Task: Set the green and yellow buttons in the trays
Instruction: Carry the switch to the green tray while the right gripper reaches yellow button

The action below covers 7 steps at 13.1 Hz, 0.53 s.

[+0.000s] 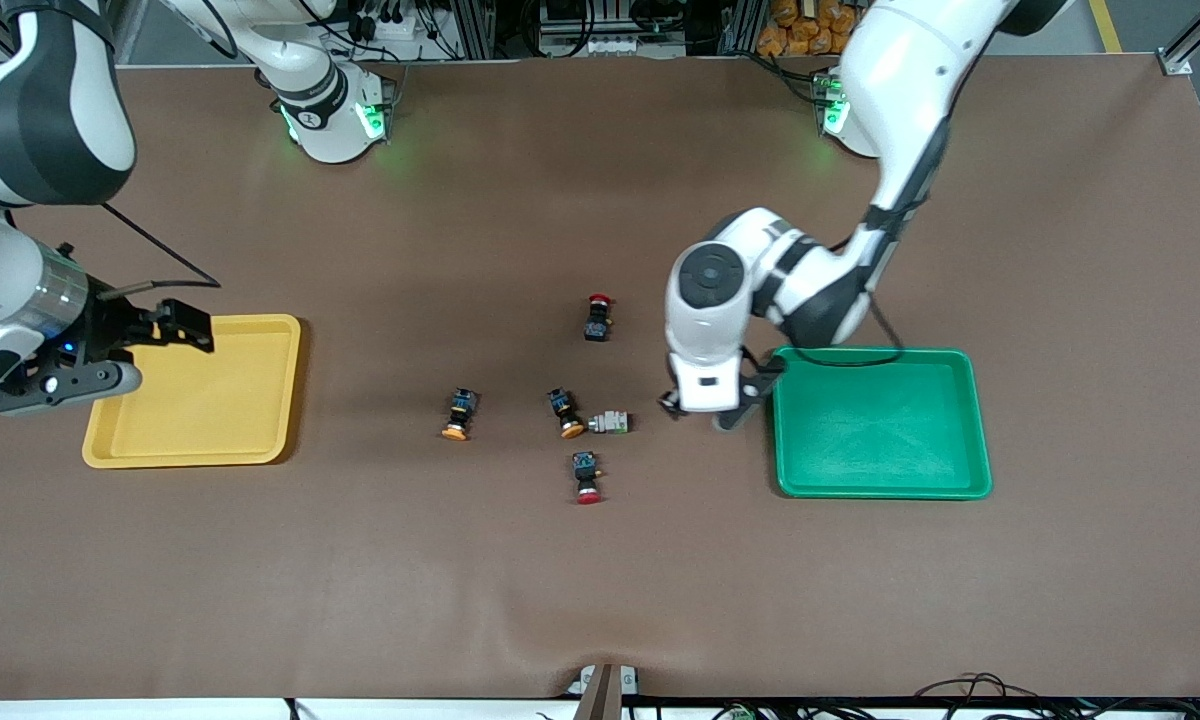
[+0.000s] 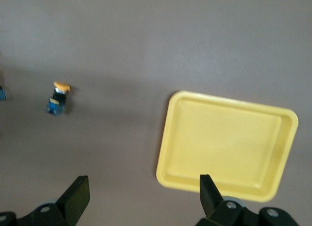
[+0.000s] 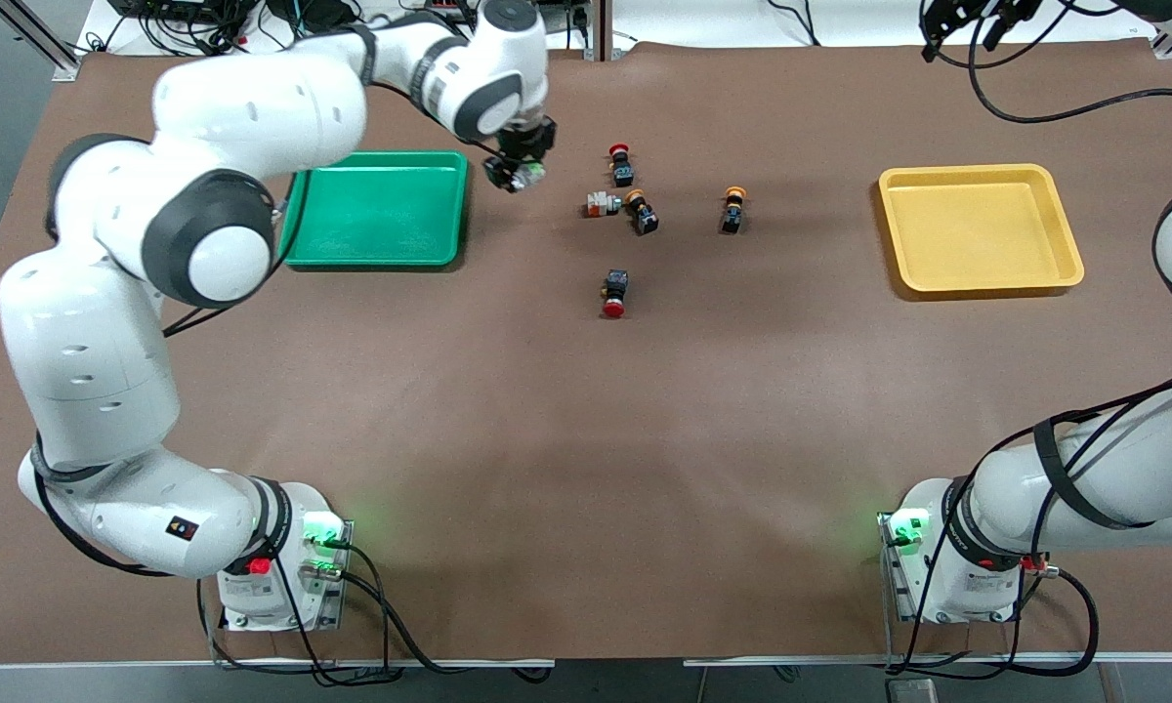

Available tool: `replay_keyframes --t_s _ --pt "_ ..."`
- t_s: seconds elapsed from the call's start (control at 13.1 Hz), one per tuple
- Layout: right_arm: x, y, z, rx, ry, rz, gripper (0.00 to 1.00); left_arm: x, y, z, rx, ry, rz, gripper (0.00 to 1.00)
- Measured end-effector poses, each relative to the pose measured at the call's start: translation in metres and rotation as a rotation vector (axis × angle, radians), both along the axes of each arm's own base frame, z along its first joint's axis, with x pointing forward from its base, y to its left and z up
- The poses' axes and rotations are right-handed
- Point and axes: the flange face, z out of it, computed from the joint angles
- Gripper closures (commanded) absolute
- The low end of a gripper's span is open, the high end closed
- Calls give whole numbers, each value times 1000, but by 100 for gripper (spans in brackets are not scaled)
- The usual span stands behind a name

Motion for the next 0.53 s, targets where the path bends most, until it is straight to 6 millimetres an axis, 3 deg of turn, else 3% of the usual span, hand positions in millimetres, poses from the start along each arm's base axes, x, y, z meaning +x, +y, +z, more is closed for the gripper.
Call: replay_keyframes --t_s 0.31,0.53 --pt "19 27 -52 90 59 -168 0 22 121 -24 59 106 -114 100" --pt "26 81 -98 76 97 -258 0 33 190 -35 63 159 -179 100"
